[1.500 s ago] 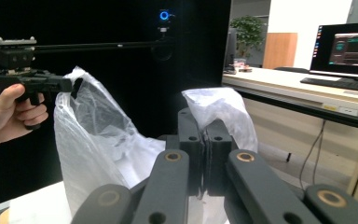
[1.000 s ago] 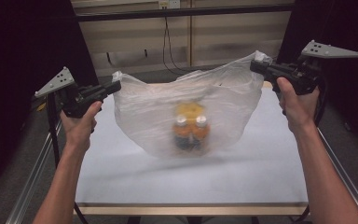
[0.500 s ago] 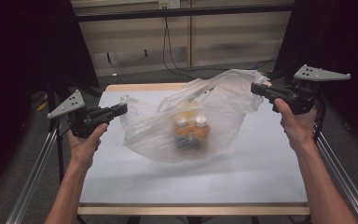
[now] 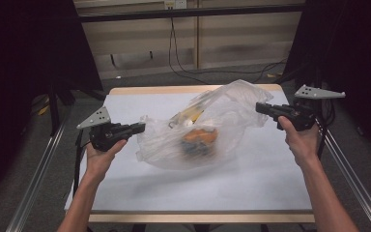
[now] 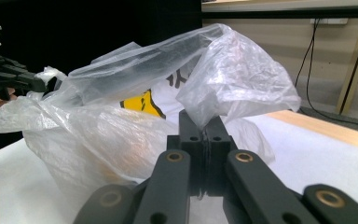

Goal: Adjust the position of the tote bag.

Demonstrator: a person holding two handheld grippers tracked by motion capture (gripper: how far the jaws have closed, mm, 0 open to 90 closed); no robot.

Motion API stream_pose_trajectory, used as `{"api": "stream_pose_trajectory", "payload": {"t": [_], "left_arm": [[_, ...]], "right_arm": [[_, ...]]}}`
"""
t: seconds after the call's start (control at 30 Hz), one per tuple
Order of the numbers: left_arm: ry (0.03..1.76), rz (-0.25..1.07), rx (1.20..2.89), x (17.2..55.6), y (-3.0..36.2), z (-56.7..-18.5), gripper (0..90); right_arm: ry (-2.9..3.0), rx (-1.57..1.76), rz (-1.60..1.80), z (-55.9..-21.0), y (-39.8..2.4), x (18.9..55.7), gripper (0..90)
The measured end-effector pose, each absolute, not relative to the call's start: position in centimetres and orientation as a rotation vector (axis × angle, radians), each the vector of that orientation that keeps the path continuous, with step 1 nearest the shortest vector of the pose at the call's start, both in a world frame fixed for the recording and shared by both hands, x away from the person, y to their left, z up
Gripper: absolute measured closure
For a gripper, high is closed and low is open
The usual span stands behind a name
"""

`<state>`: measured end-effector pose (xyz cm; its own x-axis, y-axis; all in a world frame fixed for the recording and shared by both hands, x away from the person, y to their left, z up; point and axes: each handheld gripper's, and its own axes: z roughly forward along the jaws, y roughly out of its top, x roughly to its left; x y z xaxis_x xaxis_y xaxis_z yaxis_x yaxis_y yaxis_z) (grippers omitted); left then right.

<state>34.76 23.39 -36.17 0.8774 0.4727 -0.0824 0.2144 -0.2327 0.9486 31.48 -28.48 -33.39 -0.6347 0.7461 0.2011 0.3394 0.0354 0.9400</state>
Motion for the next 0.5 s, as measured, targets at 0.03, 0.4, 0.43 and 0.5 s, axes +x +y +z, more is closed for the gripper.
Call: {"api": "stream_pose_trajectory", "payload": {"t": [0.03, 0.4, 0.43, 0.5], "left_arm": [[0.519, 0.263, 1.829, 34.7, 23.4, -36.2, 89.1], [0.549, 0.271, 1.947, 35.0, 23.6, -38.4, 89.2], [0.554, 0.269, 1.951, 35.0, 23.7, -38.7, 89.2], [0.562, 0.273, 1.978, 35.1, 23.8, -39.1, 89.2]], "right_arm": [[1.978, 1.107, 1.628, -33.7, -28.5, 31.5, 89.3], [2.013, 1.150, 1.616, -36.8, -28.4, 31.7, 89.4], [2.010, 1.161, 1.614, -37.1, -28.5, 31.7, 89.3], [2.015, 1.187, 1.596, -37.6, -28.8, 31.7, 89.3]]}}
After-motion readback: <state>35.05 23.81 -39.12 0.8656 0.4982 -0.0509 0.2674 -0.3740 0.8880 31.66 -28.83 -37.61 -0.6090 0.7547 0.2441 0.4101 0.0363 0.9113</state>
